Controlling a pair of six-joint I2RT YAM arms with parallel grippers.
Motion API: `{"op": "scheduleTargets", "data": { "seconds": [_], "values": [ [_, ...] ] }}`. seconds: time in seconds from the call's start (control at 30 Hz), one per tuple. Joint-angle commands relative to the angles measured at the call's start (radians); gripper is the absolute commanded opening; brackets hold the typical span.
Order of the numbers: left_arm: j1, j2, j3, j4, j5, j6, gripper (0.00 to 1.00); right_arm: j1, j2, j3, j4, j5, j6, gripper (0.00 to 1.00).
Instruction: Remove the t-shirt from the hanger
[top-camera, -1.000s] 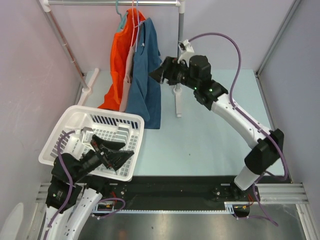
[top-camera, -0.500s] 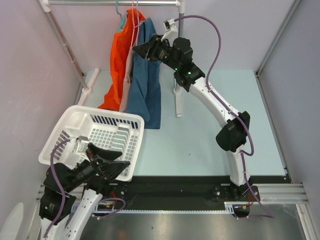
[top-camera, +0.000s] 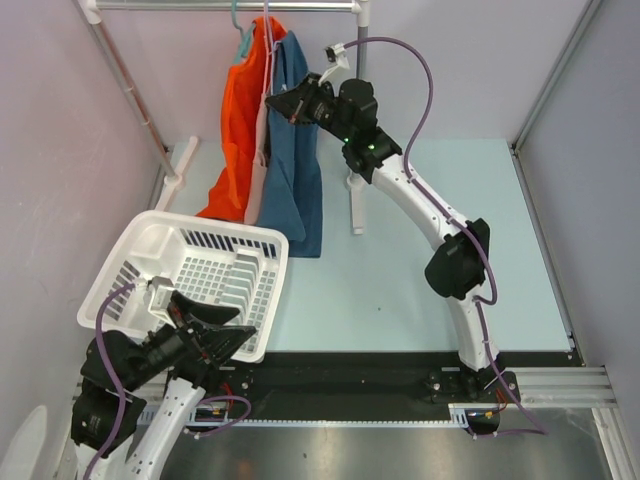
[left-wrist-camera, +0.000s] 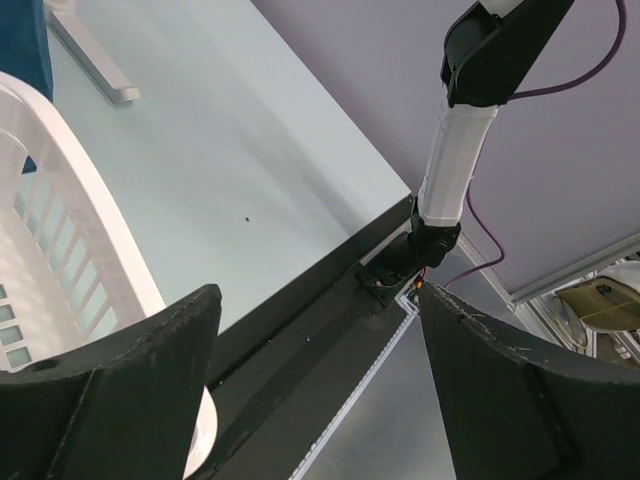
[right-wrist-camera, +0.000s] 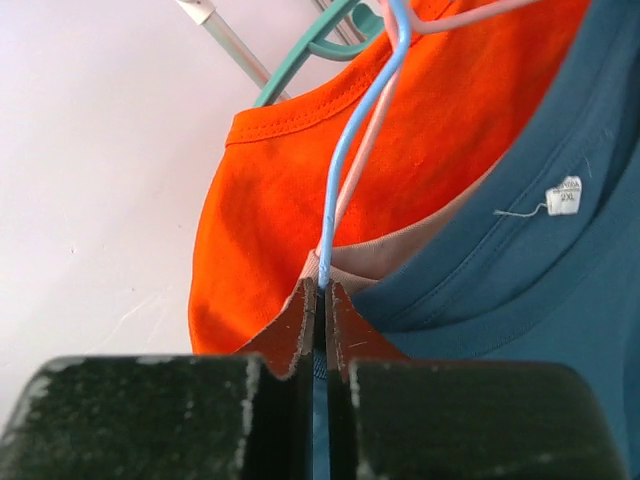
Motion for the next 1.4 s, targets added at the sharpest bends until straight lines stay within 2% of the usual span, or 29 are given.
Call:
{"op": "scheduleTargets", "data": {
  "seconds": [0.0, 0.17, 0.37, 0.5, 0.77, 0.87, 0.97, 1.1, 1.2, 1.37],
  "values": [
    [0.003, 0.014, 0.018, 0.004, -0.005, 0.007, 0.85, 0.005, -0.005, 0.097, 0.080, -0.004, 0.004, 0.00],
    [0.003, 0.028, 0.021, 0.012, -0.004, -0.001, 0.85, 0.001, -0.069, 0.136, 0.068, -0.015, -0.002, 0.00],
    [0.003, 0.046, 0.010, 0.033, -0.001, -0.013, 0.85, -0.016, -0.192, 0.079, 0.010, -0.077, -0.010, 0.00],
    [0.003, 0.056, 0.001, 0.061, 0.014, -0.034, 0.85, -0.030, -0.337, -0.109, -0.012, -0.116, -0.004, 0.00],
    [0.005, 0.126, -0.021, 0.134, 0.060, -0.059, 0.84, -0.070, -0.695, -0.739, 0.000, -0.327, 0.013, 0.00],
    [0.003, 0.172, -0.051, 0.206, 0.077, -0.091, 0.82, -0.075, -0.848, -0.952, -0.021, -0.415, 0.001, 0.00],
    [0.003, 0.215, -0.093, 0.390, 0.111, -0.160, 0.80, -0.079, -1.006, -1.117, -0.081, -0.484, -0.016, 0.00],
    [0.000, 0.295, -0.078, 0.490, 0.103, -0.182, 0.79, -0.090, -1.195, -1.240, -0.190, -0.512, -0.050, 0.00],
    [-0.052, 0.399, -0.038, 0.545, 0.042, -0.166, 0.77, -0.098, -1.304, -1.289, -0.240, -0.550, -0.075, 0.00],
    [-0.355, 0.627, 0.140, 0.521, -0.287, -0.073, 0.78, -0.144, -1.390, -1.323, -0.330, -0.539, -0.082, 0.00]
  ]
}}
